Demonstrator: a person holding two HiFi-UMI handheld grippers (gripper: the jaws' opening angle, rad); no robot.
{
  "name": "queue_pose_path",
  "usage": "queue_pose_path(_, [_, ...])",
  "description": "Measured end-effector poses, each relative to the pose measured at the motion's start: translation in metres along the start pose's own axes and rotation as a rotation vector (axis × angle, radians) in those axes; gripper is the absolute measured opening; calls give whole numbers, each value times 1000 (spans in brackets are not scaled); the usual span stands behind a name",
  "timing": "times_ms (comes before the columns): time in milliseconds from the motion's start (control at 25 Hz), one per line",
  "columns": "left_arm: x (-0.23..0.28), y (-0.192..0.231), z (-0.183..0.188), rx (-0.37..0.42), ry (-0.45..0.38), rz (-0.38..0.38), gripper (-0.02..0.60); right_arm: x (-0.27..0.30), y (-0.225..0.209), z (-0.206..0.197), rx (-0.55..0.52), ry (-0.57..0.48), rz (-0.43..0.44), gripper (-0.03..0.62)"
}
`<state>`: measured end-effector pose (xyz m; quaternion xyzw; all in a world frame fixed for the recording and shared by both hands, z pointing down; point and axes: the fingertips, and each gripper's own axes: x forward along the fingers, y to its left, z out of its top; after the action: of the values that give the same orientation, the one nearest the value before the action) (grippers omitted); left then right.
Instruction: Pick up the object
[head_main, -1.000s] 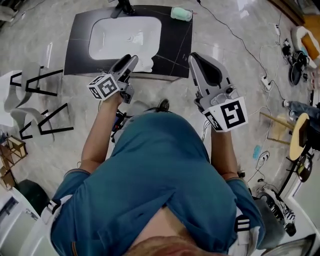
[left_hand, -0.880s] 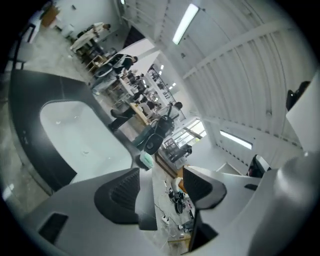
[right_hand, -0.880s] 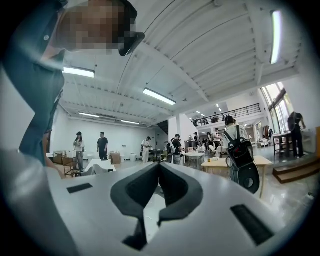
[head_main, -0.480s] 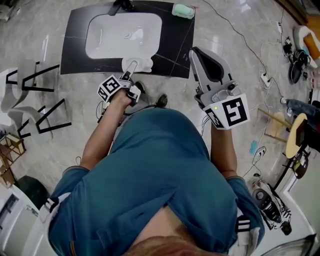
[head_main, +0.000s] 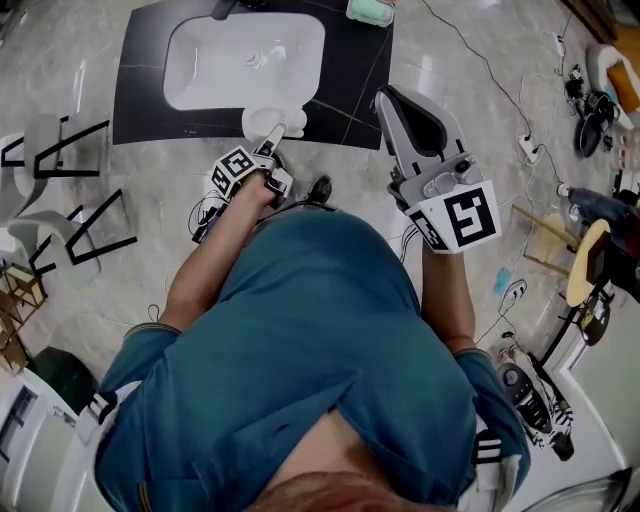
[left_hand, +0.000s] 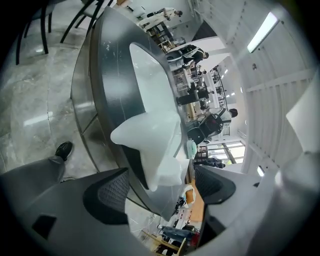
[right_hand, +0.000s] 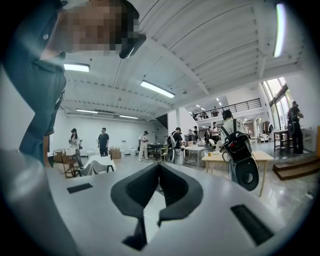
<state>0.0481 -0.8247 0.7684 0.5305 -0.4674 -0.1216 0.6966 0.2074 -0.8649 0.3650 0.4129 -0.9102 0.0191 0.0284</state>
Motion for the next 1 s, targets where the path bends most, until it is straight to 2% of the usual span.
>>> queue_pose_path(320, [10, 32, 16, -32, -33, 81, 399, 4, 1, -5, -3, 24, 0, 14])
queue_pose_path(480, [10, 35, 23, -23, -54, 91, 300, 6, 2, -9, 0, 34, 2, 14])
queue_pose_path(680, [5, 35, 20, -5, -67, 89, 243, 9, 3, -10, 4, 32, 8, 14])
queue_pose_path(760, [0, 31, 20, 27, -66, 72, 195, 9, 3, -10, 5, 32, 9, 14])
queue_pose_path(800, [-2, 28, 20, 50, -65, 62, 129, 10, 4, -11, 6, 33, 10, 14])
queue_pose_path(1000, [-7, 19, 19, 127, -58, 36, 127, 12, 4, -14, 13, 31, 22, 14])
